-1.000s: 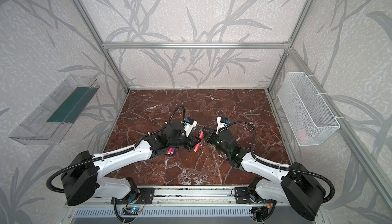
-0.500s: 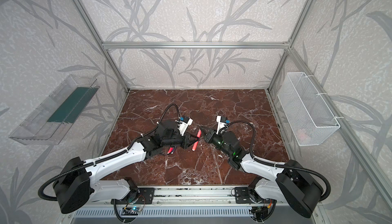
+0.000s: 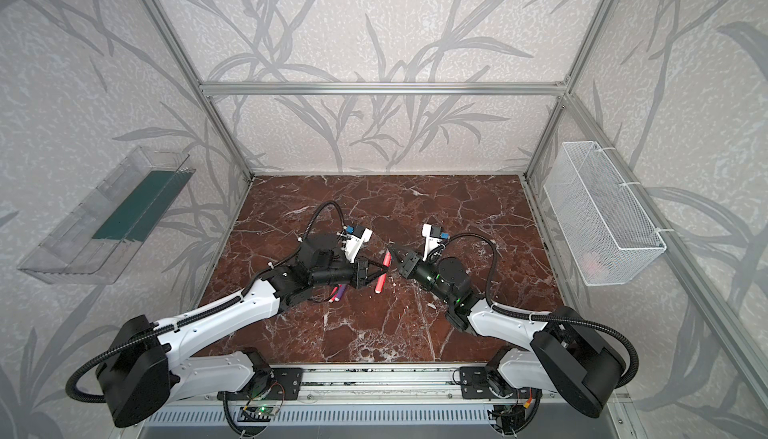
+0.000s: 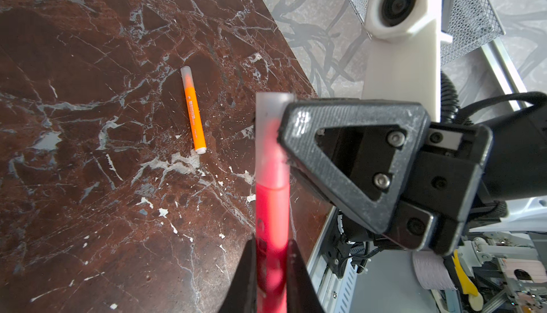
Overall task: Insert the pens into the pen caps
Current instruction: 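Push the white cap in the right gripper down onto the pink marker tip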
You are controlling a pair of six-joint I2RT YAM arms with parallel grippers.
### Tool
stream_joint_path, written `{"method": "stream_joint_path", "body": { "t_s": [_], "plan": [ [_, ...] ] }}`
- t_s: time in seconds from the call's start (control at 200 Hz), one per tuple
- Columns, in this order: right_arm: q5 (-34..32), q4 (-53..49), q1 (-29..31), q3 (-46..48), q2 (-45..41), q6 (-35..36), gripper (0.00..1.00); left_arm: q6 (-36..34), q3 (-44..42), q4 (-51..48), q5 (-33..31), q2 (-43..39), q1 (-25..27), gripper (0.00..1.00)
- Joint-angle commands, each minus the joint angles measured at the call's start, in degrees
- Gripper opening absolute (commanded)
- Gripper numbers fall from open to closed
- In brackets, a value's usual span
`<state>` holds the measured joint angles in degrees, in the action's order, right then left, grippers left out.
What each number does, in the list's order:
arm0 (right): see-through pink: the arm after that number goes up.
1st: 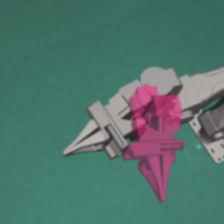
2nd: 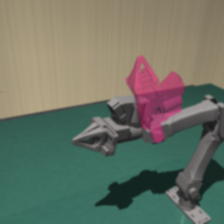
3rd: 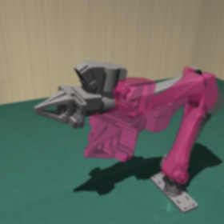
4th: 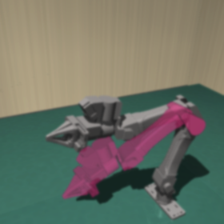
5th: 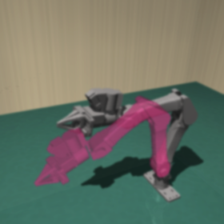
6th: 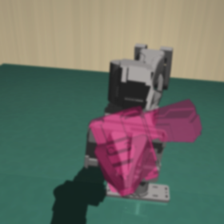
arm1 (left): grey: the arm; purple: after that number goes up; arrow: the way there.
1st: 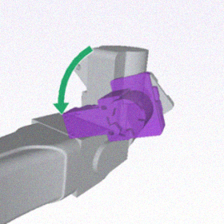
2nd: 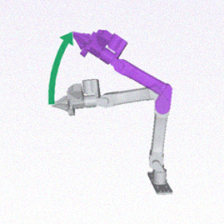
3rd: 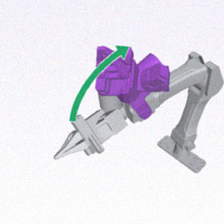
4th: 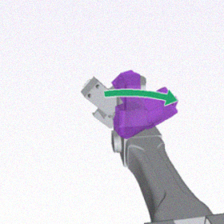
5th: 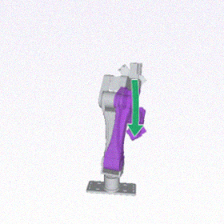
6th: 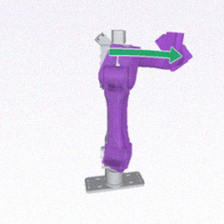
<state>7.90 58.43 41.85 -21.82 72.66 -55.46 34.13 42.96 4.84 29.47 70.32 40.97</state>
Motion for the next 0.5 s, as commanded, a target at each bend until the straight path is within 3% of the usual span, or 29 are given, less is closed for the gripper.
{"method": "stream_joint_path", "body": {
  "t_s": [0.0,0.27,0.495],
  "plan": [
    [2.6,-1.0,2.2,0.7,-0.9,2.7,0.0,3.9,0.7,6.4,-1.8,-1.1,-3.9,0.0],
    [0.3,-2.6,4.7,1.7,-0.9,5.6,0.0,4.0,2.8,5.3,-0.9,-0.6,-4.7,0.0],
    [-5.3,-19.5,6.4,-2.3,-5.3,6.1,0.0,1.8,5.0,0.7,-4.9,0.8,-4.6,0.0]
  ]
}}
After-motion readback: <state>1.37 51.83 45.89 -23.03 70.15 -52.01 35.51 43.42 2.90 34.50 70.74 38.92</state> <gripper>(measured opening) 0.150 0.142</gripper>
